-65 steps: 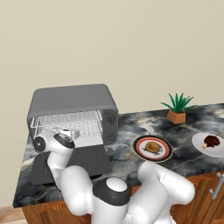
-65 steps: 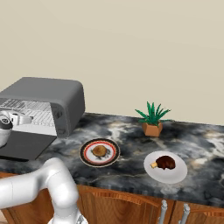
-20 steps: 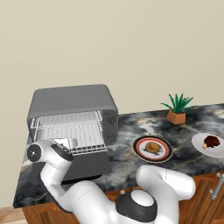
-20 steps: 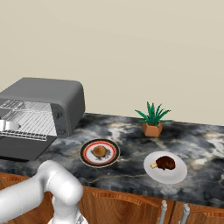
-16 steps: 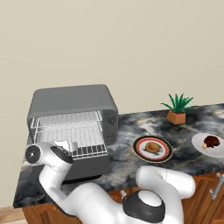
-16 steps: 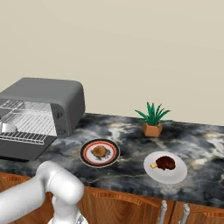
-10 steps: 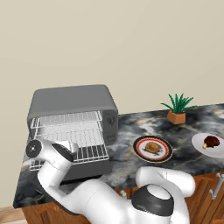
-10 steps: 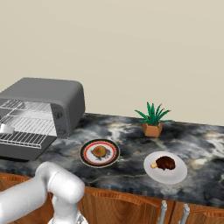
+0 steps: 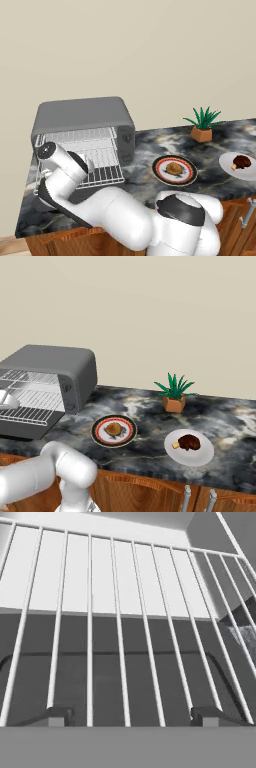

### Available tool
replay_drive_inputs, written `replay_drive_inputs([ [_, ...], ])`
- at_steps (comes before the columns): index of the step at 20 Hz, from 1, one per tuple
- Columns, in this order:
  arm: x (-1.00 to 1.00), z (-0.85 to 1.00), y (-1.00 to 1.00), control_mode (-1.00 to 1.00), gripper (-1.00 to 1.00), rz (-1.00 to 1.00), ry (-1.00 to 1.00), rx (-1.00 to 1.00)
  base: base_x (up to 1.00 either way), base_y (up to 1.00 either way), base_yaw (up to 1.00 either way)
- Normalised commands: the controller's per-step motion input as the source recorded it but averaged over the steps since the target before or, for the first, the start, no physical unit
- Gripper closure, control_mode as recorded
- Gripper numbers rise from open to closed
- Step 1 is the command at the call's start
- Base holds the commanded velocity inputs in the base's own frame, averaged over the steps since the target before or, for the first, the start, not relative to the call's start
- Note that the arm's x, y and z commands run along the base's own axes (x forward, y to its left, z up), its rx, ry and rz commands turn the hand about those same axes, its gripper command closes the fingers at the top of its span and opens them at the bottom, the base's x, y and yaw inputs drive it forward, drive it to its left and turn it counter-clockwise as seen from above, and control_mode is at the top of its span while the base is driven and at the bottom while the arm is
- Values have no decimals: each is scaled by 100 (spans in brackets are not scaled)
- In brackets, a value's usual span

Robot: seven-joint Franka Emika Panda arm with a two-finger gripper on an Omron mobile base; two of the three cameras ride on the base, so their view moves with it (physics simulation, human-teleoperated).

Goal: Open the toaster oven door. Place the bread on the top rack in the toaster oven and place the steak on the bottom rack.

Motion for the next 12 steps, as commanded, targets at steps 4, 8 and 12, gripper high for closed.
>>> replay_drive_inputs([
  [4,-46,30,-10,-100,-100,0,-3,7,0,0,0],
  [8,-47,52,-15,-100,-100,0,-16,5,0,0,0],
  [12,-30,47,-31,-100,-100,0,-2,6,0,0,0],
])
